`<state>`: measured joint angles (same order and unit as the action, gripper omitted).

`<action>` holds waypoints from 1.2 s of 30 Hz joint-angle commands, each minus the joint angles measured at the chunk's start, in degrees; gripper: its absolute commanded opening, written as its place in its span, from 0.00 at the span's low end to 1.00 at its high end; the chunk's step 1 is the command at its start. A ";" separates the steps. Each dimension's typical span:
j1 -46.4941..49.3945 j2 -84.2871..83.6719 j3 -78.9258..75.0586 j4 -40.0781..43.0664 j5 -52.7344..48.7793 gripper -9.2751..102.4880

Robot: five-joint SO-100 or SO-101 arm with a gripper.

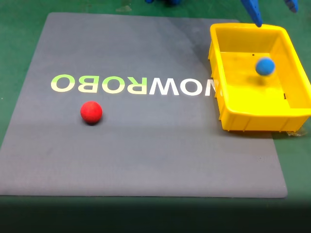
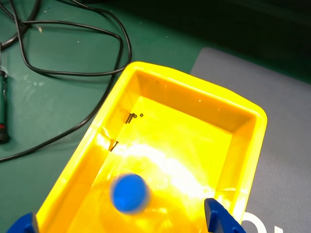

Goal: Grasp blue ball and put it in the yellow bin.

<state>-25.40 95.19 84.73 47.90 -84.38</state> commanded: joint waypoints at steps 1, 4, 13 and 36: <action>1.32 2.37 -0.09 -0.62 0.35 0.44; 2.20 3.60 0.97 -0.62 0.18 0.44; 8.35 23.03 20.04 -1.32 -2.99 0.39; 35.60 93.43 84.20 23.99 -9.58 0.08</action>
<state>9.05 185.36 167.96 69.70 -94.66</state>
